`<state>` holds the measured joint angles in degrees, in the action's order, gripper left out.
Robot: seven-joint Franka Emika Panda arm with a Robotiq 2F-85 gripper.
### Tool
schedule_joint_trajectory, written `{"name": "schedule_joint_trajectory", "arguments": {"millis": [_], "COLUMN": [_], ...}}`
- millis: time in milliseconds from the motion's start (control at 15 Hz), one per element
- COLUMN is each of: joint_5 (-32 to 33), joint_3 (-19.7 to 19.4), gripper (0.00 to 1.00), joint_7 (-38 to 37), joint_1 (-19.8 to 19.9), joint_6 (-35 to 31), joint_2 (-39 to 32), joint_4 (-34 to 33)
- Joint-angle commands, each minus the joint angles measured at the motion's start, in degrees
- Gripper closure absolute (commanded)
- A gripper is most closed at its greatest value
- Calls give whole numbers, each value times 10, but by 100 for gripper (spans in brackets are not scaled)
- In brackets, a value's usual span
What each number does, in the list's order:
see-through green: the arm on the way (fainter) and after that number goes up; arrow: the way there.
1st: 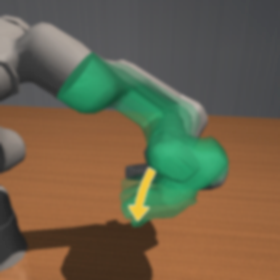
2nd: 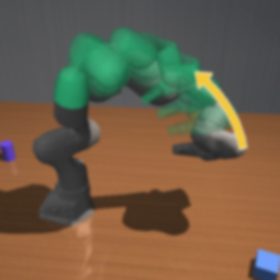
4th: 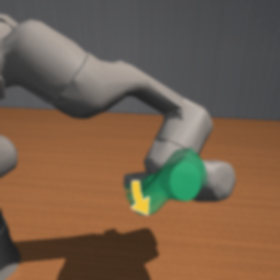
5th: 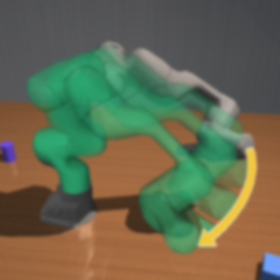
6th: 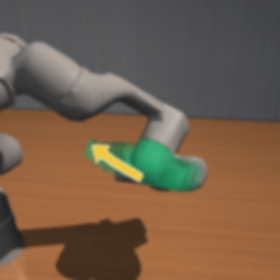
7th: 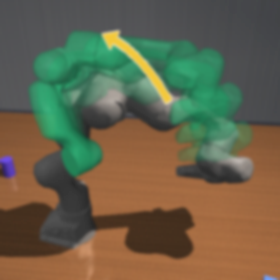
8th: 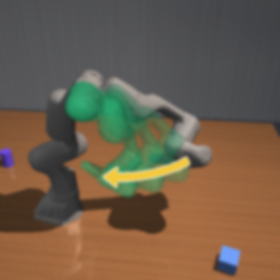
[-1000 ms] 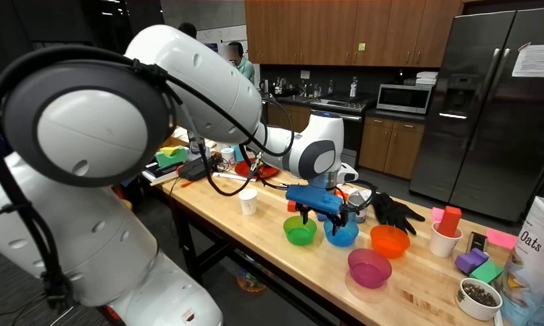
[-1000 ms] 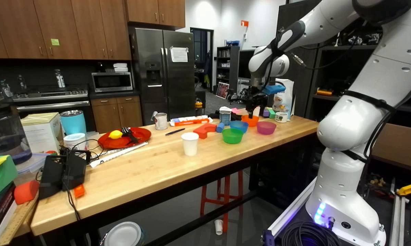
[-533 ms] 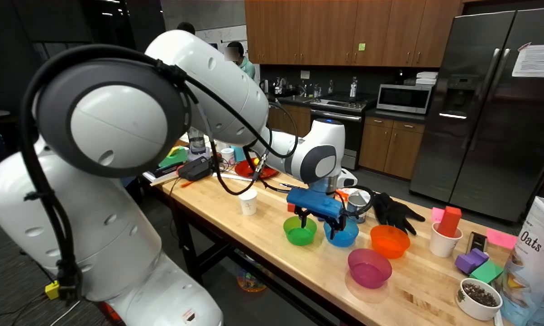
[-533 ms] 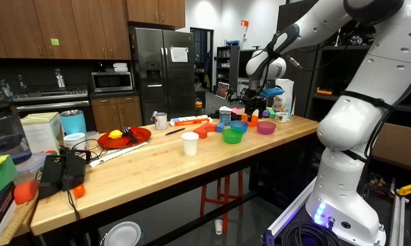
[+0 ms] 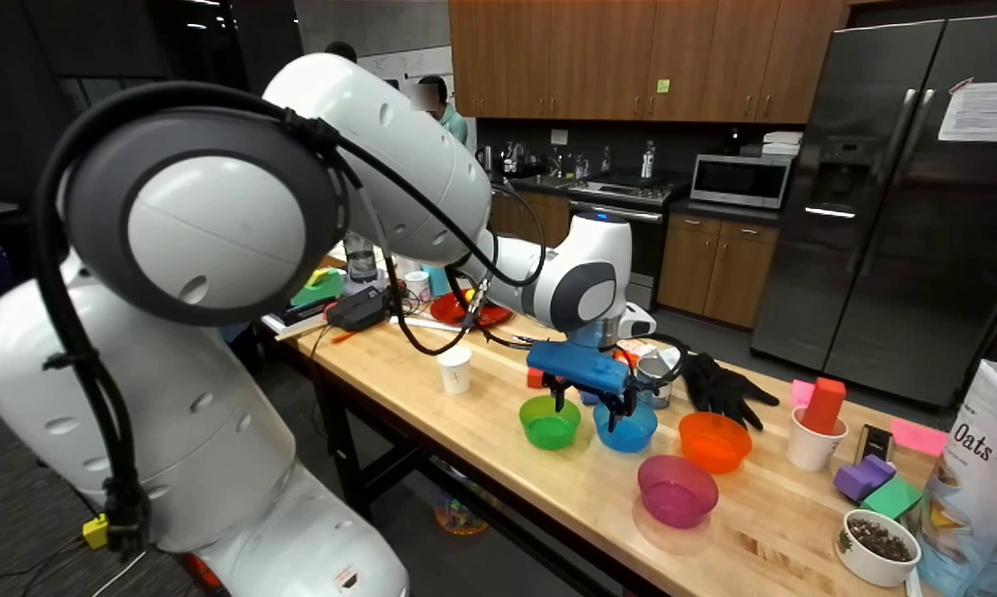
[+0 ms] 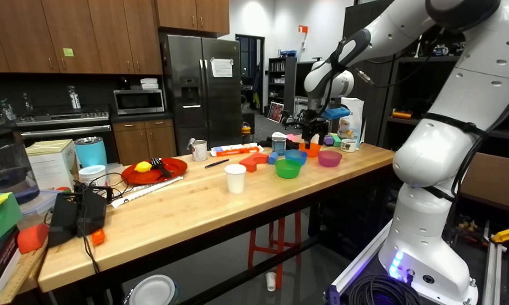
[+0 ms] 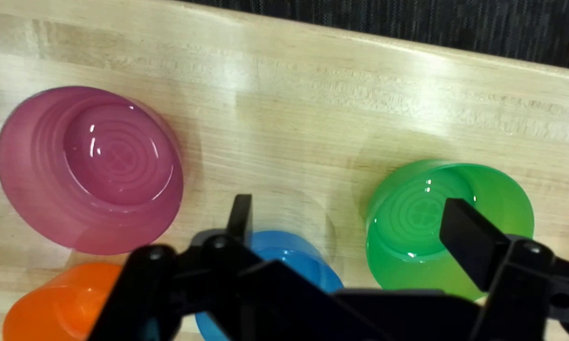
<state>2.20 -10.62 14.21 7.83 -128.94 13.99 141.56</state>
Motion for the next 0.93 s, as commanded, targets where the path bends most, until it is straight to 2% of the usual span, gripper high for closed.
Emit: {"name": "schedule_joint_trajectory", "arguments": {"millis": [0,133,267,533,667,867], "joint_5": [-28,-53,-120,-232,-259,-267], "joint_3": [-7,-12,-22,-17,-10,-2], "gripper": [0,0,0,0,0,0], "joint_7": [12,17,55,111,120,107], "joint_1": [-5,-4,-12,-2,10,23], "joint_6": [-30,-47,-51,-9,7,25], "joint_2": [-30,-51,-81,-152,-182,-213], "joint_4": [-44,-64,-88,-139,-160,-186]}}
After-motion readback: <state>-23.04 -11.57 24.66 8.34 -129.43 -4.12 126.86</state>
